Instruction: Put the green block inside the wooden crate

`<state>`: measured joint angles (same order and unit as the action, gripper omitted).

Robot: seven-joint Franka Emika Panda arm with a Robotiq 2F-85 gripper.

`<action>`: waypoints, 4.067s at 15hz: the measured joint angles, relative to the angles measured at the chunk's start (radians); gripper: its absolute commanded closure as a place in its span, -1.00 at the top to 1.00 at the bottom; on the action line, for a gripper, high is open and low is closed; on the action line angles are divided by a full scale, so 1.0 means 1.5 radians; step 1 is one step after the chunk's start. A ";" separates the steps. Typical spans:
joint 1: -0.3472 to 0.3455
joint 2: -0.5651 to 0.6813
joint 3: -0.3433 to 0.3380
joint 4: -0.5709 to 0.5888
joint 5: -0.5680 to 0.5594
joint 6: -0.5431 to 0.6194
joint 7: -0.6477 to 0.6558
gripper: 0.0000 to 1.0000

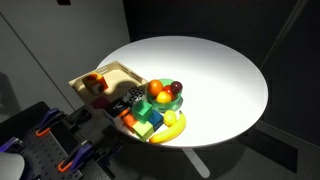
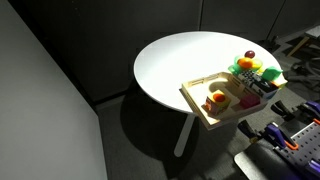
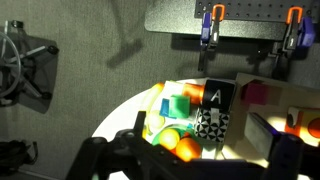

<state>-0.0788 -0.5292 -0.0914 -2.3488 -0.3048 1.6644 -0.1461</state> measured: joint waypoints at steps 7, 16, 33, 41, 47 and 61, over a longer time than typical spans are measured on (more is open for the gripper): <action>0.000 0.057 -0.030 -0.018 0.003 0.152 -0.034 1.00; 0.000 0.124 -0.056 -0.070 0.078 0.329 -0.036 1.00; -0.036 0.246 -0.076 -0.042 0.135 0.339 -0.037 1.00; -0.043 0.294 -0.077 -0.039 0.135 0.342 -0.037 1.00; -0.052 0.373 -0.077 -0.042 0.135 0.409 -0.061 1.00; -0.058 0.495 -0.066 -0.088 0.135 0.617 -0.090 1.00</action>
<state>-0.1651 0.2127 -0.1910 -2.4813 -0.1025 2.5900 -0.2816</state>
